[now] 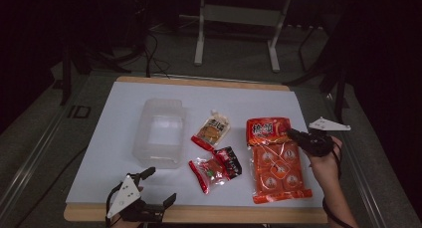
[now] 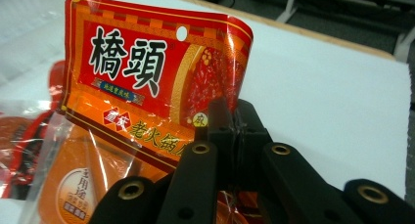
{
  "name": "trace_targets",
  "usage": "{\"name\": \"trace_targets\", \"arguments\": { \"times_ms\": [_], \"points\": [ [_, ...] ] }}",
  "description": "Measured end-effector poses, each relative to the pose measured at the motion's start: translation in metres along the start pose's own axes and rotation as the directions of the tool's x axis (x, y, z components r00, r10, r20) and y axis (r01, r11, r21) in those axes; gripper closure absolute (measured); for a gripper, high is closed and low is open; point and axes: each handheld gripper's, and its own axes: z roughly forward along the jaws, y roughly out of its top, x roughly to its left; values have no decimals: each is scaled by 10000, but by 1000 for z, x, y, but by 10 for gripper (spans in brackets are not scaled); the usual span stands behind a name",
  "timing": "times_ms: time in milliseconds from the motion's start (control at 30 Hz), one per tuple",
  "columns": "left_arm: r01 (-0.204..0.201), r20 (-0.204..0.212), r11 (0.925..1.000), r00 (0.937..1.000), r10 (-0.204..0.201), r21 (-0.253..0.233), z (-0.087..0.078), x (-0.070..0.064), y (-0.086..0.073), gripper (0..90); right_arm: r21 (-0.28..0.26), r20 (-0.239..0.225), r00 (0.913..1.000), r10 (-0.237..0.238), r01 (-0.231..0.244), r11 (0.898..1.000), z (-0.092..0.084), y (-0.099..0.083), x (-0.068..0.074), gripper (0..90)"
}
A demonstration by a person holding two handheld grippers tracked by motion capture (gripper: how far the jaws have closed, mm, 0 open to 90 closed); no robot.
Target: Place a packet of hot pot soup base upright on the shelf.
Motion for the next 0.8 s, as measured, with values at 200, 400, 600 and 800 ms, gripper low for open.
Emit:
{"name": "trace_targets", "arguments": {
  "times_ms": [200, 400, 600, 800],
  "points": [
    [-226, 205, 9997, 9995, 226, -10, 7, -8, 7, 2, -555, 92, 9992, -393, 397, 9977, -22, 4, 13, 885],
    [-511, 351, 9981, 9981, 500, 339, 19, -16, 15, 2, -1007, -107, 9990, -430, 417, 9940, -38, 5, 20, 884],
    [-698, 437, 9973, 9967, 687, 246, 32, -21, 27, 2, -1423, -191, 9976, -668, 634, 9878, -53, 7, 31, 884],
    [-478, 1024, 9984, 9937, 446, 293, 53, -27, 37, 35, -1997, -357, 9963, -788, 702, 9773, -73, -1, 39, 884]
  ]
}}
